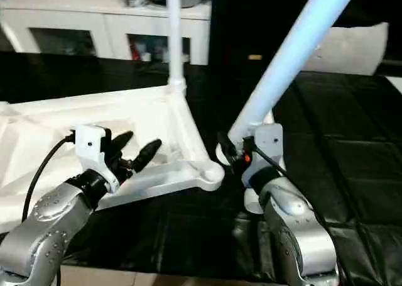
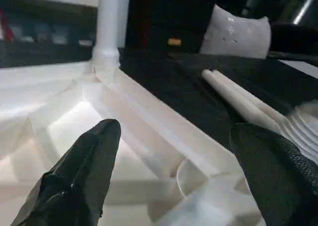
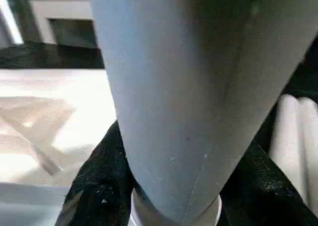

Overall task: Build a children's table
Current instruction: Move to table, then insert table leg to table base

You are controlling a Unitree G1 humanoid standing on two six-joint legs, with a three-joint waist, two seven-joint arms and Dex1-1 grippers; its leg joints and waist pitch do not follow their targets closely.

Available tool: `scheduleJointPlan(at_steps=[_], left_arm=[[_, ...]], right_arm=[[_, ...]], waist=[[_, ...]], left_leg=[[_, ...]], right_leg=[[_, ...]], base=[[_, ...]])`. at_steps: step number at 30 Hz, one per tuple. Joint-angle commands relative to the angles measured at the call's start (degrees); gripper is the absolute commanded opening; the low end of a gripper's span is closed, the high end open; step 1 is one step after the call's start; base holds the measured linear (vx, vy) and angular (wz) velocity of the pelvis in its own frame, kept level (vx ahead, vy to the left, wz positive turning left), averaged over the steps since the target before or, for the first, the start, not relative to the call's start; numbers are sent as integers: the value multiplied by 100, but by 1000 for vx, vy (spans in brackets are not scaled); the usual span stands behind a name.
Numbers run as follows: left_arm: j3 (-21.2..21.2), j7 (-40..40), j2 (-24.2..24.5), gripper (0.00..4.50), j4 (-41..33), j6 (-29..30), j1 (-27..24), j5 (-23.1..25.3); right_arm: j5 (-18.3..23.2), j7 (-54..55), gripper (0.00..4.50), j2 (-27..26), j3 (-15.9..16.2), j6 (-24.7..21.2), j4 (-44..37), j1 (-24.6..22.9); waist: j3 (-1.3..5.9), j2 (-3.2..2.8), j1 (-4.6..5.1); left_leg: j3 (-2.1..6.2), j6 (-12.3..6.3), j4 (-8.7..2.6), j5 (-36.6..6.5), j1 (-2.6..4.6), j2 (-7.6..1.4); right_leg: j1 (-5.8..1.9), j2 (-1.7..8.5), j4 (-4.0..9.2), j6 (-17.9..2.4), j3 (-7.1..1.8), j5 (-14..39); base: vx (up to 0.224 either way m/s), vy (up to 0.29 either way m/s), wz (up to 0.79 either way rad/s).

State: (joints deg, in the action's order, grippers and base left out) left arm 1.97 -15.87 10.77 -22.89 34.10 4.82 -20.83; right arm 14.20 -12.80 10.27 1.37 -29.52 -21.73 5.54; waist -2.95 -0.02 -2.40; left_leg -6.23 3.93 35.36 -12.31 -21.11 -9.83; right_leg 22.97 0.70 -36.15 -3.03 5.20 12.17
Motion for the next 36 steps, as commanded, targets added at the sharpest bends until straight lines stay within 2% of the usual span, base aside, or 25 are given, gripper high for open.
scheduleJointPlan(at_steps=[1,2,3,4,5,7,8,9,11,13,14,15,16,17,19,20,21,23,25,26,28,29,31,33,36], left_arm=[[78,-404,251,434,-118,8,129,-39],[321,-870,576,434,-102,-6,258,11],[391,-990,668,444,-94,22,294,16],[546,-1222,826,444,-52,82,367,21],[788,-1511,1057,444,29,141,469,59],[945,-1661,1195,448,102,160,523,134],[1151,-1865,1379,448,204,211,593,222],[1344,-2121,1529,450,355,314,704,228],[1513,-2324,1619,450,560,289,843,320],[1545,-2340,1589,450,702,246,930,379],[1558,-2332,1553,450,845,336,1030,355],[1570,-2333,1530,432,955,414,1110,332],[1607,-2356,1482,414,1153,466,1249,324],[1621,-2371,1452,414,1242,456,1309,327],[1662,-2360,1388,399,1422,382,1428,403],[1699,-2388,1329,383,1558,382,1539,408],[1710,-2415,1312,372,1597,384,1575,398],[1712,-2528,1149,367,1709,486,1710,261],[1735,-2608,1099,362,1725,496,1742,222],[1795,-2651,1076,339,1772,465,1778,247],[1963,-2748,1071,325,1883,391,1843,341],[2064,-2822,1063,324,1938,323,1871,393],[2094,-2860,1043,318,1964,309,1882,396],[2206,-2950,1044,283,2018,278,1928,474],[2321,-3007,1065,278,2099,259,1977,588]], right_arm=[[155,-8,190,-5,-164,82,-22,104],[244,-38,190,-17,-257,102,4,157],[262,-63,190,-8,-263,109,15,173],[273,-73,190,-12,-293,176,47,214],[266,-96,190,-30,-335,325,93,266],[261,-125,190,-30,-344,407,118,285],[244,-119,190,-15,-348,375,129,293],[296,-180,190,67,-347,112,122,302],[346,-261,190,144,-353,-68,111,293],[376,-332,190,188,-356,-82,100,274],[405,-367,190,214,-375,-60,85,241],[427,-388,190,232,-392,-38,74,215],[481,-407,190,244,-427,-12,61,160],[500,-412,190,248,-440,-4,54,134],[515,-431,190,253,-439,13,20,75],[551,-443,190,249,-436,-33,-30,20],[562,-447,190,248,-436,-54,-48,7],[681,-471,190,250,-432,-294,-175,-62],[689,-478,190,264,-415,-344,-218,-85],[726,-478,190,277,-403,-419,-251,-107],[719,-435,190,274,-384,-448,-295,-137],[728,-435,190,269,-354,-478,-327,-163],[712,-446,190,289,-314,-498,-347,-182],[733,-447,190,305,-276,-554,-399,-224],[722,-413,190,291,-283,-579,-438,-243]], waist=[[277,-9,-39],[299,-28,-34],[307,-45,-28],[305,-34,-28],[299,-46,-32],[292,-63,-19],[275,-49,-14],[269,-37,-11],[259,-30,-14],[255,-46,-19],[264,-25,-22],[270,-20,-34],[254,-45,-30],[261,-25,-42],[280,-18,-52],[293,-56,-47],[293,-42,-46],[311,-53,-45],[323,-44,-52],[319,-93,-54],[308,-67,-45],[305,-86,-55],[305,-69,-61],[296,-73,-64],[290,-72,-72]], left_leg=[[-33,-221,-367,-631,12,-188],[3,-188,-407,-697,33,-257],[12,-141,-431,-693,49,-302],[9,-121,-441,-725,68,-319],[-13,-92,-466,-767,91,-340],[-23,-31,-508,-866,71,-344],[-42,-3,-517,-938,62,-325],[-71,10,-516,-1014,78,-303],[-96,17,-508,-1010,71,-284],[-105,28,-512,-1039,67,-283],[-124,28,-494,-1052,84,-274],[-124,23,-487,-1018,86,-268],[-139,6,-488,-1030,88,-254],[-141,-13,-480,-1028,99,-244],[-139,-36,-478,-876,73,-247],[-128,-44,-481,-770,57,-259],[-135,-64,-476,-775,74,-260],[-139,-88,-463,-660,68,-265],[-128,-109,-467,-547,47,-284],[-125,-113,-469,-528,49,-285],[-139,-122,-469,-619,67,-277],[-142,-115,-466,-650,63,-268],[-147,-112,-466,-659,60,-266],[-143,-102,-475,-701,77,-279],[-147,-94,-476,-757,76,-272]], right_leg=[[-287,517,745,588,-336,2101],[-297,548,690,404,-347,1924],[-298,568,637,176,-359,1586],[-293,578,621,74,-357,1483],[-290,610,599,-133,-367,1335],[-325,647,568,-337,-375,1247],[-336,660,573,-359,-393,1298],[-332,674,582,-360,-407,1466],[-361,706,618,-317,-431,1650],[-363,712,638,-255,-435,1839],[-358,718,669,-197,-435,2017],[-360,727,669,-186,-436,2048],[-345,714,713,-145,-429,2192],[-350,713,728,-79,-419,2344],[-362,712,724,-51,-418,2293],[-378,717,695,-95,-419,2107],[-358,695,706,-92,-412,2059],[-375,696,679,-191,-419,1773],[-403,706,634,-313,-423,1502],[-399,707,622,-389,-423,1392],[-392,697,643,-413,-424,1461],[-401,710,659,-388,-428,1592],[-403,709,675,-333,-425,1731],[-386,708,690,-289,-423,1870],[-378,712,713,-225,-422,2028]], base=[[0,0,0],[0,0,0],[0,0,0],[0,0,0],[0,0,0],[-8,60,3],[-20,73,0],[0,0,0],[0,0,0],[0,0,0],[0,0,0],[0,0,0],[0,0,0],[0,0,0],[0,0,0],[0,0,0],[0,0,0],[0,0,0],[0,0,0],[0,0,0],[0,0,0],[0,0,0],[0,0,0],[0,0,0],[0,0,0]])
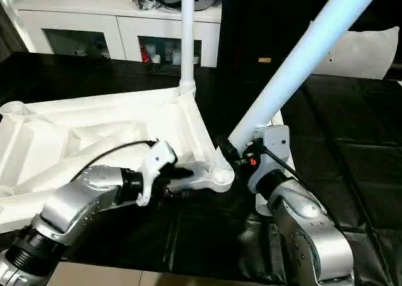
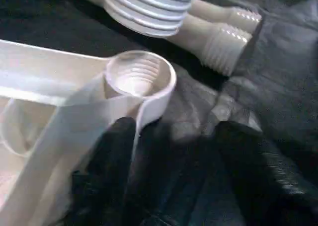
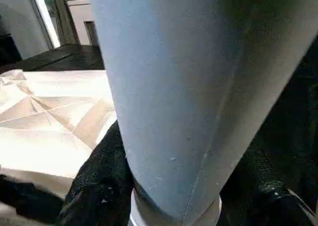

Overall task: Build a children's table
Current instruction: Insert table leg to table base

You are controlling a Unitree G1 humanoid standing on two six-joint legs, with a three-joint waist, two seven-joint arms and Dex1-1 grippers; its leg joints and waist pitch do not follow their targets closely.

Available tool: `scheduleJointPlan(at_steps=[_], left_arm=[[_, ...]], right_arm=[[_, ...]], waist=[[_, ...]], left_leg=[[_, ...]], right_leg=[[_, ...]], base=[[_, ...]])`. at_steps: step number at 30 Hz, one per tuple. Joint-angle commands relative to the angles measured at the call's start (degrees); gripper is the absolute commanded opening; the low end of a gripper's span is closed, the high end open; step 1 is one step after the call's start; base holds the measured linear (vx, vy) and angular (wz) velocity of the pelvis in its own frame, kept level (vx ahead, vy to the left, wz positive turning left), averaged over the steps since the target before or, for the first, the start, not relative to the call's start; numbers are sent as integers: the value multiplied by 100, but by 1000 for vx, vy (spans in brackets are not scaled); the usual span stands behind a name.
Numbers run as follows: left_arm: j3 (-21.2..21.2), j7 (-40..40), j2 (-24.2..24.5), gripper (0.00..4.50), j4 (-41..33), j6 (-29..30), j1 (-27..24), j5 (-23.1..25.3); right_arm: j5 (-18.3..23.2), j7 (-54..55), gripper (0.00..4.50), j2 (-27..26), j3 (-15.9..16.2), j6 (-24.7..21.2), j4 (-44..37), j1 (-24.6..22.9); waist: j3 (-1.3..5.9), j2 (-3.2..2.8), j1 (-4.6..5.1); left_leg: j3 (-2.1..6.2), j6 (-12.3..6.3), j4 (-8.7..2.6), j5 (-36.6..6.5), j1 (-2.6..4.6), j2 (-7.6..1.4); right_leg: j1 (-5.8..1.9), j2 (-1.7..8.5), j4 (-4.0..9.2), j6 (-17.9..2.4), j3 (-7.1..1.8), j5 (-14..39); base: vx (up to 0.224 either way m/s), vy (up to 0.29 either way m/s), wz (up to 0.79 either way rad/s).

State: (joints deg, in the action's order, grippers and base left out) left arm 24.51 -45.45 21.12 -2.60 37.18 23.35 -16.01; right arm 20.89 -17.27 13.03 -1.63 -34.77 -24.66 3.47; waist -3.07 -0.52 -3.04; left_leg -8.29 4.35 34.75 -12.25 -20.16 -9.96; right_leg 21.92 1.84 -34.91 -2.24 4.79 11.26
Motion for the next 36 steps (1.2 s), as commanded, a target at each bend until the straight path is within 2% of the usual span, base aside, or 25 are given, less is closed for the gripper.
scheduleJointPlan(at_steps=[1,2,5,6,10,12,16,19,26,27,29,36], left_arm=[[79,-45,26,264,112,-45,140,126],[99,-42,17,240,185,-60,164,166],[150,25,10,240,339,-135,213,306],[171,56,11,211,406,-170,235,373],[209,134,20,194,580,-118,321,545],[208,142,15,171,603,-126,333,559],[229,97,25,149,670,-78,369,617],[365,50,135,114,720,-131,401,826],[468,-24,238,59,774,-157,429,997],[468,-24,238,59,774,-157,429,997],[459,-37,247,29,784,-182,426,1044],[254,-329,358,0,662,-474,280,857]], right_arm=[[39,42,190,14,14,-46,-148,-33],[5,63,190,10,3,-1,-142,-27],[-39,93,190,-5,-36,91,-101,-1],[-55,93,190,-3,-41,116,-88,8],[-87,53,190,31,-29,176,-69,32],[-87,54,190,31,-30,179,-71,31],[-99,65,190,28,-14,216,-62,20],[-121,61,190,32,-6,249,-49,20],[-144,50,190,36,1,308,-9,29],[-144,50,190,36,1,308,-9,29],[-145,46,190,39,9,312,-3,39],[-116,-187,190,181,161,158,31,84]], waist=[[303,-15,-8],[307,-17,-13],[308,-11,-19],[311,-15,-19],[321,-17,-27],[326,-18,-25],[311,-21,-31],[305,-20,-32],[316,-29,-35],[314,-24,-33],[315,-32,-31],[323,-20,23]], left_leg=[[60,-135,-414,-761,-17,-257],[61,-138,-415,-734,-21,-259],[66,-135,-416,-714,-25,-258],[67,-145,-414,-685,-32,-260],[69,-153,-411,-618,-31,-265],[69,-162,-409,-584,-32,-270],[64,-163,-414,-666,-22,-269],[68,-161,-423,-721,-18,-269],[77,-156,-424,-659,-22,-283],[74,-160,-424,-659,-25,-280],[71,-157,-421,-655,-26,-278],[71,-200,-415,-554,-52,-268]], right_leg=[[-272,595,591,-299,-380,2130],[-274,594,587,-289,-379,2091],[-278,596,583,-276,-375,2066],[-284,608,583,-283,-378,2025],[-289,606,556,-323,-381,1865],[-294,609,547,-371,-383,1769],[-283,609,561,-405,-381,1873],[-279,608,579,-349,-381,2004],[-289,619,548,-451,-385,1756],[-290,617,551,-449,-388,1762],[-291,618,549,-459,-389,1755],[-324,620,521,-542,-391,1548]], base=[[0,0,0],[0,0,0],[0,0,0],[0,0,0],[0,0,0],[0,0,0],[0,0,0],[0,0,0],[0,0,0],[0,0,0],[0,0,0],[0,0,0]])
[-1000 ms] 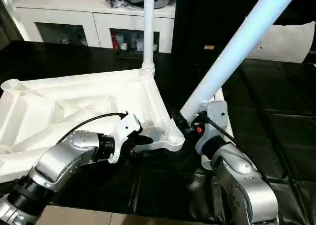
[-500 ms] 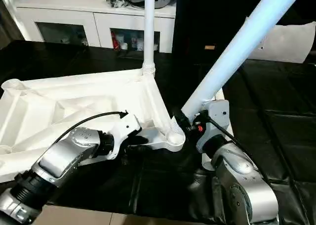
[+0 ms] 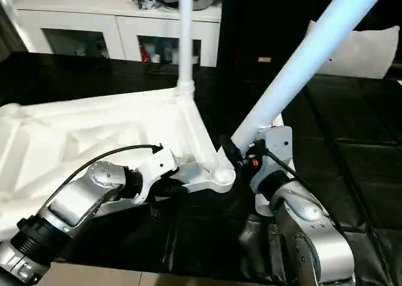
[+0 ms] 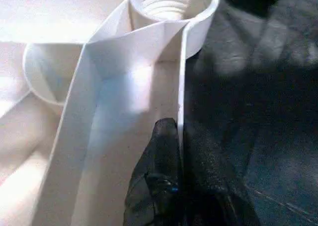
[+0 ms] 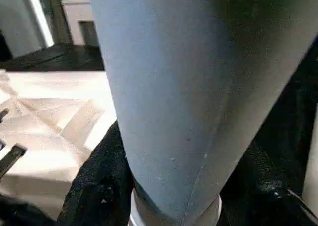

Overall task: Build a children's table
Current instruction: Insert table leg to table base

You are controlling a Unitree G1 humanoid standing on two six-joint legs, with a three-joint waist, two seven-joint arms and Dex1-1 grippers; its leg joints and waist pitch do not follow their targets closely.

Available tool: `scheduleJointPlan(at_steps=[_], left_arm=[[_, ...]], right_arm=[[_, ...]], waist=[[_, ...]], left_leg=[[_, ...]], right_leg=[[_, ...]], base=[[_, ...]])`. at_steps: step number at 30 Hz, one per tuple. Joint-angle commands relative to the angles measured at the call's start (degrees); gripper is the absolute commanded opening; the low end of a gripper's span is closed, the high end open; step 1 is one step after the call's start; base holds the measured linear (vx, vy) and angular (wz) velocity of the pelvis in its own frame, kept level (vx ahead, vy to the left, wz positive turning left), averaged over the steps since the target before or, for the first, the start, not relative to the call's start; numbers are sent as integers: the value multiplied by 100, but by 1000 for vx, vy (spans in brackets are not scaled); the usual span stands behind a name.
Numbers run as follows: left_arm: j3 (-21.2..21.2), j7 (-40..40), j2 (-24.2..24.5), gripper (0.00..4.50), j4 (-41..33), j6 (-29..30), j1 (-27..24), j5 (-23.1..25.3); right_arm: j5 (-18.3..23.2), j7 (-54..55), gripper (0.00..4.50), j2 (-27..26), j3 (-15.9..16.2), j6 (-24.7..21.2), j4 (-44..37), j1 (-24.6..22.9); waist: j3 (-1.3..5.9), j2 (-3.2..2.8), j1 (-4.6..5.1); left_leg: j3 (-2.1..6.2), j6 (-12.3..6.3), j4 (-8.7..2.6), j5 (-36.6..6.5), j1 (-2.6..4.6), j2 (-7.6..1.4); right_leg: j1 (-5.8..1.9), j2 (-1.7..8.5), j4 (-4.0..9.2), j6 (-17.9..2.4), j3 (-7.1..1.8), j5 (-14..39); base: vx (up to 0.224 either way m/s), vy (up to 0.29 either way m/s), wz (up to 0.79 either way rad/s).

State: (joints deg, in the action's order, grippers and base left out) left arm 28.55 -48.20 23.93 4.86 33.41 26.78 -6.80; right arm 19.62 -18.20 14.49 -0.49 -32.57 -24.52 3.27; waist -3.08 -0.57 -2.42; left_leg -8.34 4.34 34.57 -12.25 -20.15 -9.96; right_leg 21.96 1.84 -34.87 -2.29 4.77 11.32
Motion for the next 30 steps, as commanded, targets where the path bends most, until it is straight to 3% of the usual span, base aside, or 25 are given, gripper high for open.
scheduleJointPlan(at_steps=[1,2,3,5,7,8,9,11,12,18,22,30], left_arm=[[-159,-260,270,0,-208,-249,-179,-92],[-161,-365,375,0,-273,-318,-242,-96],[-204,-411,454,0,-294,-397,-292,-101],[-221,-430,485,0,-303,-429,-312,-103],[-413,-517,676,0,-279,-609,-417,-125],[-497,-571,755,0,-246,-758,-452,-139],[-595,-667,844,0,-202,-990,-505,-172],[-635,-733,877,0,-175,-1145,-535,-194],[-662,-857,950,0,-138,-1288,-588,-230],[-631,-959,1083,0,-2,-1427,-629,-189],[-612,-998,1092,0,30,-1435,-603,-180],[-426,-1362,1186,0,-26,-1750,-534,-20]], right_arm=[[76,-232,190,98,106,-148,57,182],[117,-302,190,131,134,-200,80,227],[164,-383,190,177,164,-277,110,274],[182,-416,190,195,175,-307,122,294],[246,-720,190,412,295,-455,240,445],[288,-861,190,509,342,-533,300,511],[318,-1024,190,620,392,-595,387,595],[333,-1084,190,660,407,-624,433,633],[356,-1222,190,754,465,-705,504,704],[421,-1598,190,983,643,-883,579,808],[440,-1673,190,1023,689,-943,591,828],[497,-1758,190,982,791,-1054,772,947]], waist=[[325,-3,-39],[322,-14,-9],[320,10,5],[313,-23,-12],[307,20,-14],[304,4,-28],[306,60,-18],[304,30,-16],[310,74,-26],[302,82,-60],[299,125,-83],[308,109,-108]], left_leg=[[78,-209,-395,-555,-52,-267],[97,-220,-412,-550,-70,-274],[70,-242,-391,-544,-57,-270],[62,-255,-389,-527,-33,-274],[62,-255,-396,-535,-38,-276],[73,-259,-400,-522,-50,-274],[65,-272,-397,-538,-44,-278],[62,-272,-393,-503,-41,-278],[55,-278,-393,-491,-33,-281],[55,-284,-400,-379,-27,-303],[46,-263,-401,-373,-26,-305],[50,-250,-398,-346,-20,-305]], right_leg=[[-329,625,516,-552,-385,1542],[-350,628,499,-581,-382,1534],[-325,616,515,-568,-392,1516],[-308,610,514,-606,-393,1546],[-313,604,507,-605,-386,1585],[-334,617,509,-575,-377,1651],[-325,607,512,-556,-380,1656],[-308,612,506,-551,-385,1644],[-310,618,504,-558,-386,1634],[-303,629,456,-628,-393,1452],[-306,641,456,-619,-401,1492],[-307,646,453,-620,-400,1484]], base=[[0,0,0],[0,0,0],[0,0,0],[0,0,0],[0,0,0],[0,0,0],[0,0,0],[0,0,0],[0,0,0],[0,0,0],[0,0,0],[0,0,0]])
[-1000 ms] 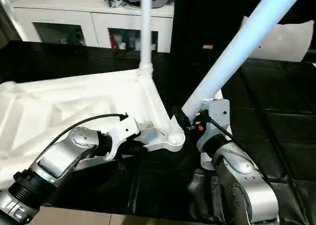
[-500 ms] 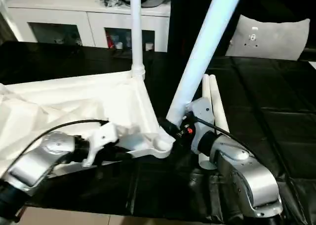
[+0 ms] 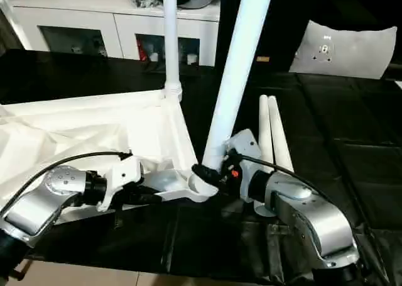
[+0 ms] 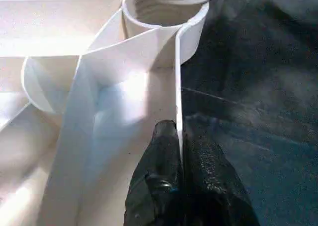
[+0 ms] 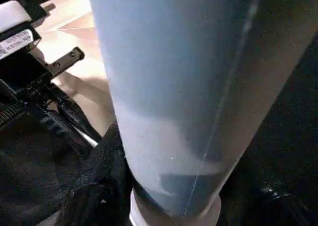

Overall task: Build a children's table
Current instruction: Insert table leg to table base

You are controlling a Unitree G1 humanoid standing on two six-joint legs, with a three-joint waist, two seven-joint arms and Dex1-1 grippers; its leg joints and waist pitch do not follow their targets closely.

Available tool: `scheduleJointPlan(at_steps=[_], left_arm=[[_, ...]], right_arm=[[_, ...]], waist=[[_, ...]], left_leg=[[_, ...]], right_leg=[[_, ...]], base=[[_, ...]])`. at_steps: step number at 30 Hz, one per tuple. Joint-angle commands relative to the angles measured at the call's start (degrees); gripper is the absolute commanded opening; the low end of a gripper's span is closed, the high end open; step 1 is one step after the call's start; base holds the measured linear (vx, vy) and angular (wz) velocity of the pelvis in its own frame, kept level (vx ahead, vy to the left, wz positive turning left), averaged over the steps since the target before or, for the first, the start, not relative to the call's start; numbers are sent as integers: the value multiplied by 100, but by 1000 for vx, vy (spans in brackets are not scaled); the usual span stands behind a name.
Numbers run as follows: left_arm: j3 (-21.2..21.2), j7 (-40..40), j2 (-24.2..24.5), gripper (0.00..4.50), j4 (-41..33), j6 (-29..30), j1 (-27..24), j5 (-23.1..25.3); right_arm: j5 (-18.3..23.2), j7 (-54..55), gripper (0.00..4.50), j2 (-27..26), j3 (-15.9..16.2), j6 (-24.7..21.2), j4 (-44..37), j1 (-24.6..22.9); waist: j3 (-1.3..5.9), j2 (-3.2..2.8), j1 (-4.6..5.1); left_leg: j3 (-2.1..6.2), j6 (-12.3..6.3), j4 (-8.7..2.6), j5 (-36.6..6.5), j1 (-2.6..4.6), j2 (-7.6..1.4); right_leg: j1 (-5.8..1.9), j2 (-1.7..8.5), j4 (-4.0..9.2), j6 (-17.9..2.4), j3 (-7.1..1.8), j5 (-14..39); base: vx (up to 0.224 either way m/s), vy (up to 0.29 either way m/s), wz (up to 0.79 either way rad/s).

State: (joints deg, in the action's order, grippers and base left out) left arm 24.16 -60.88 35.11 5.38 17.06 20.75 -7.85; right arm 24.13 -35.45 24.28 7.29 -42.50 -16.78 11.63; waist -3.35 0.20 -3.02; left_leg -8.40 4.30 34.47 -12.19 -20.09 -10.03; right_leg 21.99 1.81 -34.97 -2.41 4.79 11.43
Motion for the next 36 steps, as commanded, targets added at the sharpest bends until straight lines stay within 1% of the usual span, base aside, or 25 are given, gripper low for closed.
scheduleJointPlan(at_steps=[1,3,4,6,7,10,11,12,13,14,16,18,24,25,29,30,32,33,34,35,36], left_arm=[[65,-133,91,0,-103,-160,85,131],[106,-200,97,0,-115,-202,112,152],[106,-200,97,0,-115,-202,112,152],[182,-312,122,0,-178,-232,129,170],[182,-312,122,0,-178,-232,129,170],[200,-315,43,0,-154,-348,144,243],[201,-303,29,0,-140,-358,150,255],[208,-275,-17,0,-89,-404,173,297],[208,-275,-17,0,-89,-404,173,297],[205,-251,-52,0,-49,-437,190,328],[197,-238,-85,0,-9,-477,208,357],[189,-242,-98,0,5,-509,208,372],[104,-224,-177,0,40,-629,219,386],[100,-223,-183,0,44,-636,220,389],[-40,-157,-273,0,77,-593,204,288],[-52,-150,-277,0,81,-590,200,281],[-95,-146,-276,0,131,-579,169,256],[-127,-179,-273,0,128,-534,140,220],[-135,-190,-273,0,123,-520,131,205],[-149,-210,-274,0,110,-496,118,181],[-180,-210,-296,0,93,-464,102,147]], right_arm=[[62,-46,190,-7,43,-113,1,121],[54,-94,190,-12,88,-171,14,130],[54,-94,190,-12,88,-171,14,130],[3,-153,190,21,151,-170,59,144],[3,-153,190,21,151,-170,59,144],[60,-233,190,62,234,-221,80,170],[62,-241,190,67,243,-226,83,173],[65,-281,190,88,285,-246,93,183],[65,-281,190,88,285,-246,93,183],[36,-323,190,120,333,-264,109,184],[-21,-365,190,166,394,-272,141,185],[-99,-346,190,179,416,-217,222,197],[-117,-333,190,126,405,-193,373,221],[-115,-333,190,124,404,-192,379,220],[119,-241,190,-97,90,-172,589,70],[145,-231,190,-123,46,-155,617,47],[193,-201,190,-174,-83,-79,716,-109],[200,-189,190,-187,-125,-36,723,-220],[202,-185,190,-190,-133,-29,720,-251],[205,-180,190,-194,-138,-23,709,-293],[182,-182,190,-198,-134,28,687,-373]], waist=[[343,39,-55],[341,29,-85],[341,29,-85],[340,32,-101],[343,52,-109],[348,48,-135],[356,99,-147],[349,84,-160],[347,71,-176],[346,81,-193],[348,80,-214],[351,83,-219],[355,95,-219],[353,84,-218],[359,93,-227],[361,90,-233],[361,101,-230],[360,27,-239],[365,57,-229],[370,66,-229],[371,62,-229]], left_leg=[[52,-235,-388,-338,-19,-307],[53,-224,-393,-349,-8,-316],[53,-224,-393,-349,-8,-316],[54,-187,-397,-393,-6,-319],[53,-191,-400,-371,-9,-319],[48,-182,-394,-360,-9,-322],[44,-187,-393,-312,-6,-329],[49,-186,-400,-308,-10,-330],[42,-173,-395,-338,6,-329],[38,-167,-397,-367,8,-329],[42,-144,-403,-375,8,-335],[44,-132,-404,-385,8,-332],[43,-140,-400,-402,3,-326],[40,-135,-399,-423,6,-324],[39,-124,-403,-467,11,-333],[41,-119,-405,-488,22,-336],[35,-127,-406,-517,19,-332],[27,-115,-402,-584,28,-337],[27,-120,-405,-586,24,-339],[32,-127,-415,-557,12,-339],[30,-131,-411,-558,11,-341]], right_leg=[[-307,645,451,-615,-402,1418],[-301,652,446,-649,-406,1374],[-301,652,446,-649,-406,1374],[-303,657,438,-664,-407,1370],[-308,665,434,-663,-408,1363],[-309,665,437,-656,-410,1333],[-310,659,423,-647,-412,1263],[-311,666,416,-653,-411,1261],[-294,662,427,-639,-412,1308],[-293,667,438,-626,-415,1362],[-298,671,438,-597,-414,1393],[-299,676,435,-590,-412,1393],[-298,672,438,-589,-409,1393],[-295,673,446,-593,-408,1416],[-287,681,449,-628,-404,1422],[-284,681,448,-635,-400,1430],[-287,686,443,-645,-392,1430],[-271,694,468,-639,-393,1458],[-284,693,463,-638,-393,1423],[-300,688,442,-647,-383,1365],[-297,698,443,-652,-385,1356]], base=[[0,0,0],[0,0,0],[0,0,0],[0,0,0],[0,0,0],[0,0,0],[0,0,0],[0,0,0],[0,0,0],[0,0,0],[0,0,0],[0,0,0],[0,0,0],[0,0,0],[0,0,0],[0,0,0],[0,0,0],[0,0,0],[0,0,0],[0,0,0],[0,0,0]])
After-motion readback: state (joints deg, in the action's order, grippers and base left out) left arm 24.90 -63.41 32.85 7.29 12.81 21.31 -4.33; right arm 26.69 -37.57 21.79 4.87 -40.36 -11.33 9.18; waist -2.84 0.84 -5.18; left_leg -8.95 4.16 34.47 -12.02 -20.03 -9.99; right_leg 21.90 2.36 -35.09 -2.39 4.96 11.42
